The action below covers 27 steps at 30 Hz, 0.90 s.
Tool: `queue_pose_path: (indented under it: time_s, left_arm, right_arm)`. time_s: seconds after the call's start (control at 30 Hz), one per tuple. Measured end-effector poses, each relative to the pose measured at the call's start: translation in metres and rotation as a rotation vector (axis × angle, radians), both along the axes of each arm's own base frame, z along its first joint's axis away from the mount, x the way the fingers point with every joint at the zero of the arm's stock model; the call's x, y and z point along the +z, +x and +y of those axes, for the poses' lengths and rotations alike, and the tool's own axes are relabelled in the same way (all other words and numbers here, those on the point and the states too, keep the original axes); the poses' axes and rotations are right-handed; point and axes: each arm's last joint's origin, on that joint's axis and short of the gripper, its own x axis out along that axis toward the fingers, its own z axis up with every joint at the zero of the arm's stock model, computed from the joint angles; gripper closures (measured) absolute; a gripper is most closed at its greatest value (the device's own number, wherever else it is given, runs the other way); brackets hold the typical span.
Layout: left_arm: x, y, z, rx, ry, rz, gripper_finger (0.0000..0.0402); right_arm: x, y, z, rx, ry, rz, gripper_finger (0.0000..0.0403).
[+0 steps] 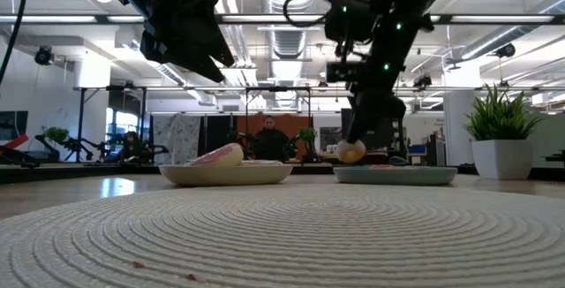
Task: Pick & Place donuts
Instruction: Put the small red donut on the light blue plate, then put the small yellow donut on the light blue plate
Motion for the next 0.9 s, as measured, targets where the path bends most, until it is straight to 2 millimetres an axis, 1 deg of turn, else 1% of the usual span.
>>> queue_pose_path:
  time_s: [0.07, 0.17, 0.33, 0.43, 0.53, 0.73, 0.8, 0.9]
  left_arm:
    - [0.0, 0.0, 0.0, 0.002, -0.003, 0.001, 0.0228]
    - [-0.001, -0.001, -0.001, 0.0, -0.004, 0.005, 0.0228]
    - [0.0, -0.001, -0.002, 0.0, -0.005, 0.005, 0.0228]
    - [0.0, -0.001, -0.002, 0.0, -0.005, 0.005, 0.0228]
    - [0.0, -0.001, -0.002, 0.0, -0.005, 0.005, 0.0228]
    - [-0.001, -0.002, -0.002, -0.003, -0.002, 0.017, 0.0228]
    - [-0.003, -0.003, -0.003, -0.008, -0.001, 0.036, 0.0228]
    - [-0.005, -0.006, -0.005, -0.031, -0.013, 0.078, 0.0228]
  right_arm:
    - [-0.007, -0.001, -0.005, -0.014, 0.011, 0.016, 0.0392]
    - [-0.015, -0.002, -0.007, -0.014, 0.018, 0.053, 0.0392]
    - [-0.018, -0.001, -0.004, 0.022, 0.108, 0.041, 0.0391]
    - [-0.018, -0.001, -0.003, 0.005, 0.149, 0.032, 0.0377]
    - [-0.019, -0.003, -0.002, -0.007, 0.195, 0.034, 0.0346]
    - [-0.019, -0.008, 0.0, -0.048, 0.262, 0.066, 0.0257]
    - [-0.016, -0.009, 0.001, -0.057, 0.265, 0.058, 0.0228]
    - [-0.004, -0.012, 0.001, -0.049, 0.256, 0.018, 0.0191]
